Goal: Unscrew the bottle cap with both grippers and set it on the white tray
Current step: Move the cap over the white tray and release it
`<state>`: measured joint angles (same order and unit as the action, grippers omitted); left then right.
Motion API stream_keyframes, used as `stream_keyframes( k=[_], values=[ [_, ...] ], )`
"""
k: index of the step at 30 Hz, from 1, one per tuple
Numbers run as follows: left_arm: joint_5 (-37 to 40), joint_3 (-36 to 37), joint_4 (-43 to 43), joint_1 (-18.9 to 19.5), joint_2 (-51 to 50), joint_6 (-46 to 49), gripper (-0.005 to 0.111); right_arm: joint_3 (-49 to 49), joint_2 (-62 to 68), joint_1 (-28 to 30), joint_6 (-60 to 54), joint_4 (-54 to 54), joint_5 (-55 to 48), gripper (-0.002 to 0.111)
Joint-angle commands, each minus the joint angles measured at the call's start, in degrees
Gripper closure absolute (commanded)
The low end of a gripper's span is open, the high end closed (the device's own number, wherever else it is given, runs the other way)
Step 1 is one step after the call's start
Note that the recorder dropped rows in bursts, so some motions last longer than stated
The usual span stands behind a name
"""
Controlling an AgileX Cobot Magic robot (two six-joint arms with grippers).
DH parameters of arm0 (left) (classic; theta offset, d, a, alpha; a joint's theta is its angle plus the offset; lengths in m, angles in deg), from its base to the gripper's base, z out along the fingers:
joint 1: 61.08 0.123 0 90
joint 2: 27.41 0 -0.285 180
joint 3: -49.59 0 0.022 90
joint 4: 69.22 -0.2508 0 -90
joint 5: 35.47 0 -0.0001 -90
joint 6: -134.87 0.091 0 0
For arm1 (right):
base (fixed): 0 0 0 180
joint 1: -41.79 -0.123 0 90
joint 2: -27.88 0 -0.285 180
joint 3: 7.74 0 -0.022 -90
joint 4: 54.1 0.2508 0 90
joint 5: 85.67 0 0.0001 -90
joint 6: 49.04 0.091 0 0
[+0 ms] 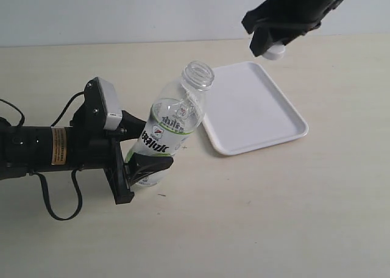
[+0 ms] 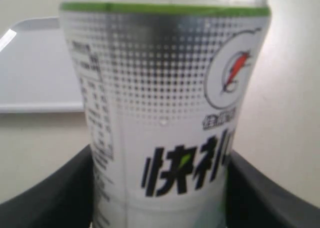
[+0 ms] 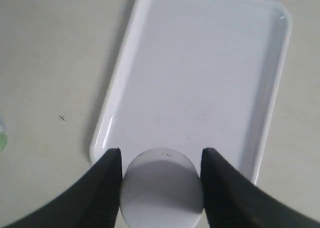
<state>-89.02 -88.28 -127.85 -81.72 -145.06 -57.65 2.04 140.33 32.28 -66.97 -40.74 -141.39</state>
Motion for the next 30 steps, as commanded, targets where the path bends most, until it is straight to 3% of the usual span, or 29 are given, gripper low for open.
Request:
stream_keyframes(
  k=[1, 8, 20, 30],
  values=[
    [-2.8, -0.1, 0.8, 0.1, 0.3, 0.1, 0.107, -0.3, 7.7, 0.3, -0.4, 0.2, 3.5, 0.106],
    [-3.1, -0.1, 1.0, 0.1, 0.3, 0.1, 0.107, -0.3, 19.2, 0.3, -0.2, 1.6, 10.2, 0.106],
    [-3.2, -0.1, 1.0, 0.1, 0.3, 0.1, 0.107, -0.3, 22.0, 0.2, 0.0, 1.4, 14.7, 0.104],
    [-3.2, -0.1, 1.0, 0.1, 0.3, 0.1, 0.107, -0.3, 22.0, 0.2, 0.0, 1.4, 14.9, 0.066]
  ],
)
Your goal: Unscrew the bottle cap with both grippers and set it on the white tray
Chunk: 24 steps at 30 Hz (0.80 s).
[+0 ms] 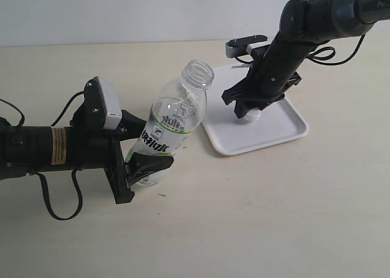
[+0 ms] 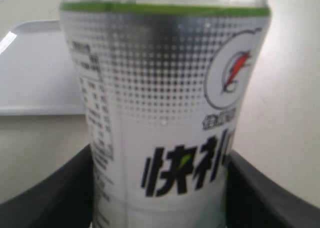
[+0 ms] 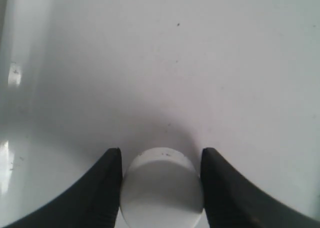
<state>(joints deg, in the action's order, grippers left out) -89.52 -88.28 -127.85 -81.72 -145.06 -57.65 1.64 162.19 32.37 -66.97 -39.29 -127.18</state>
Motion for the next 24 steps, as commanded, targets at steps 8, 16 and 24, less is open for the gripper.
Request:
stream_keyframes(
  k=[8, 16, 24],
  values=[
    [-2.7, -0.1, 1.0, 0.1, 0.3, 0.1, 0.107, 0.1, 0.1, 0.1, 0.1, 0.0, 0.9, 0.048],
    [-3.3, -0.1, 1.6, 0.1, 0.3, 0.1, 0.107, 0.2, -1.2, 0.1, 0.1, 0.0, 0.9, 0.038],
    [-3.3, 0.0, 3.4, 0.1, 0.3, -1.6, 0.107, -0.3, -9.5, 0.1, 2.0, -0.7, -3.1, 0.045]
  ],
)
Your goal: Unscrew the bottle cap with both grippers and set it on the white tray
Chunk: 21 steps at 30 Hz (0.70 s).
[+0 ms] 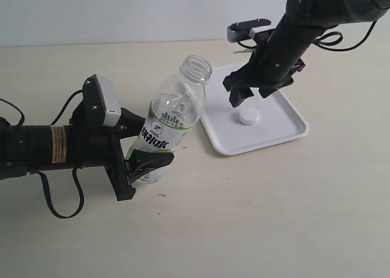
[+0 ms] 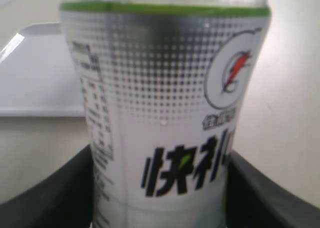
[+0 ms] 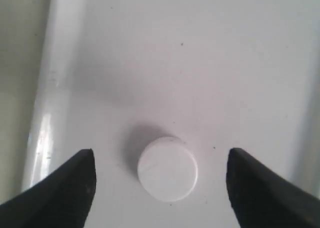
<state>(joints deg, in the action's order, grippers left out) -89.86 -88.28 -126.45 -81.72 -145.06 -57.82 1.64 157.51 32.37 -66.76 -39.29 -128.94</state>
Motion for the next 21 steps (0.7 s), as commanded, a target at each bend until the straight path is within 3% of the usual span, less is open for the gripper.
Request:
stream_keyframes(
  k=[1, 7, 11, 15, 21],
  values=[
    [-3.1, 0.4, 2.6, 0.1, 0.2, -1.5, 0.107, -0.8, -6.3, 0.1, 3.6, -2.1, -1.1, 0.05],
    [-9.5, 2.6, 4.2, 0.1, -0.1, -0.3, 0.107, -6.0, -15.4, 0.2, 9.5, -8.2, 0.8, 0.078],
    [-10.4, 3.6, 5.0, 1.2, -0.1, 0.0, 0.107, -12.4, -23.8, 0.2, 10.4, -7.8, 5.9, 0.09],
    [-15.4, 5.9, 5.0, 4.2, -0.1, 0.1, 0.107, -19.8, -32.7, 0.2, 10.4, -7.7, 13.3, 0.095],
    [-15.6, 8.2, 5.4, 6.1, -1.5, 0.1, 0.107, -27.5, -47.9, 0.1, 10.4, -2.8, 21.5, 0.095]
  ],
)
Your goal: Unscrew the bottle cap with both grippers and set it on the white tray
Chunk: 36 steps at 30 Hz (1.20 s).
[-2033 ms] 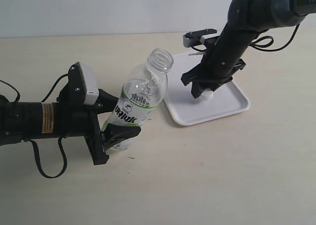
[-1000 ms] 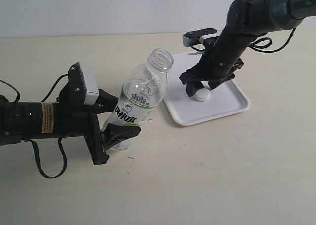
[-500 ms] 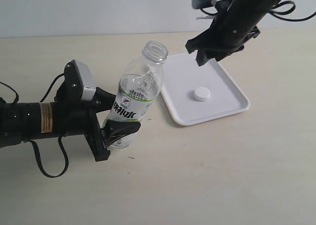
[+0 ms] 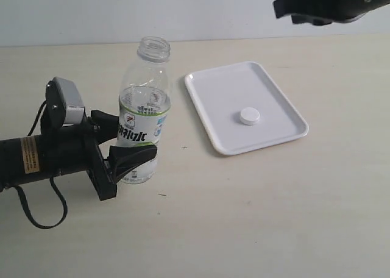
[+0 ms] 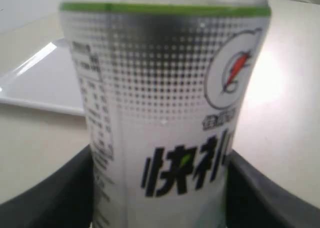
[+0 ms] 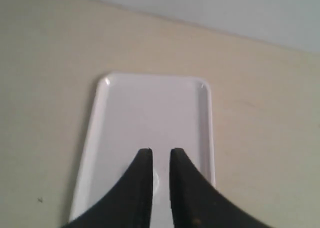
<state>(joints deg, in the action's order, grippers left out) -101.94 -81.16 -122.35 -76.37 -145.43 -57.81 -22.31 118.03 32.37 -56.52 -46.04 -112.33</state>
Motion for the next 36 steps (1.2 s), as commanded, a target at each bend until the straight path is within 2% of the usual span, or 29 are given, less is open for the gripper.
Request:
stream_keyframes(
  k=[1, 8, 14, 25, 36],
  values=[
    [-3.5, 1.1, 1.3, 0.6, -1.7, 0.1, 0.107, -4.4, -10.2, 0.1, 0.1, 4.0, 5.2, 0.095],
    [-3.5, 1.1, 1.8, 0.4, -3.2, 0.5, 0.107, -7.4, -22.5, 0.1, 0.1, 5.0, 5.3, 0.095],
    [-3.5, -0.3, 2.0, 0.4, -3.3, 1.5, 0.107, -7.4, -27.6, 0.1, 0.1, 5.3, 5.2, 0.095],
    [-3.5, -4.7, 1.2, 0.4, -7.1, 1.4, 0.107, -7.4, -28.3, 0.1, -0.1, 5.3, 4.9, 0.095],
    [-3.5, -6.9, 4.1, 0.4, -9.6, 4.0, 0.107, -7.4, -28.3, 0.1, -0.2, 5.3, 5.4, 0.095]
  ],
)
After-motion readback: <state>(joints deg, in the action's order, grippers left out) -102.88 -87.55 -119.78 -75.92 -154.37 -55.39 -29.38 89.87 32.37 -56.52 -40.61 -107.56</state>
